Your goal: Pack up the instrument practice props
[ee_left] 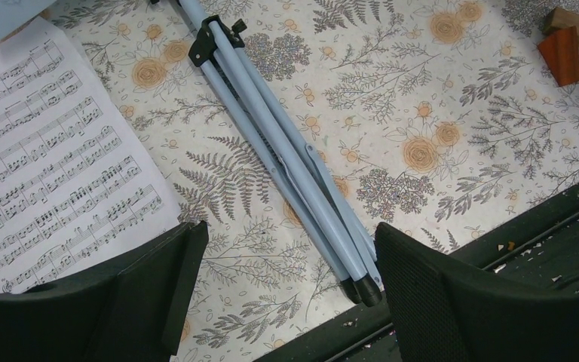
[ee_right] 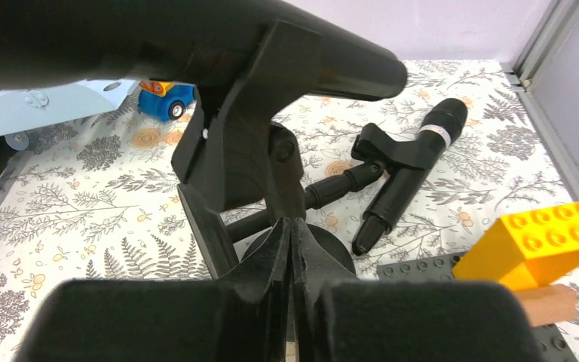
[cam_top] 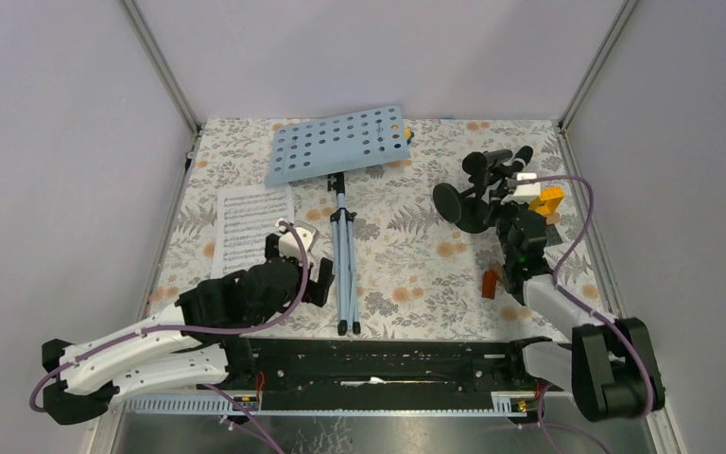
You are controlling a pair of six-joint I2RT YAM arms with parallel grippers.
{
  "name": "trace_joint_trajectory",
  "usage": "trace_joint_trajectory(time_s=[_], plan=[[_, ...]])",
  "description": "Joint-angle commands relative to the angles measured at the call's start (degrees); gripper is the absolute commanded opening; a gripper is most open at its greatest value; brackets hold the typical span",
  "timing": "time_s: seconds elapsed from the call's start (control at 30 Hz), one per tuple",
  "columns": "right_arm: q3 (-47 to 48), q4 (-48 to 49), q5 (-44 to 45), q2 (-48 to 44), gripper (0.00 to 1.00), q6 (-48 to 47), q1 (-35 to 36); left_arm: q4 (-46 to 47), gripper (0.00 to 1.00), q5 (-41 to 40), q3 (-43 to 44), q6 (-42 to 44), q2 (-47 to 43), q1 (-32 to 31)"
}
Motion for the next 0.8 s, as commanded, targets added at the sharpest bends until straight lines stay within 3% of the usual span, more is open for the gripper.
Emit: trace_joint_trajectory(time_s=[0.0, 0.17, 0.33, 0.5, 0.77], plan=[[-2.1, -5.5, 1.3, -5.3, 0.08, -0.9, 0.1, 2.4, 0.89, 0.6, 0.1, 0.6, 0.2, 0.2], [0.7, -7.9, -2.2, -0.8, 0.53, -0.3, -0.1, 2.3, 0.90, 0.8, 0.1, 0.7, 0.3, 0.2], [3.8, -6.3, -8.6, 7.1, 0.75, 0.0, -2.0, 2.3, 0.91, 0.9, 0.0, 0.7, -0.3, 0.2], [6.3, -3.9, -7.5, 12.3, 0.79, -0.6, -4.2, 2.4, 0.91, 1.1, 0.1, 0.7, 0.3, 0.2], [7.8, 6.4, -16.9, 18.3, 0.76, 2.7, -7.8, 2.5, 0.92, 1.3, 0.1, 1.1, 1.9, 0.2]])
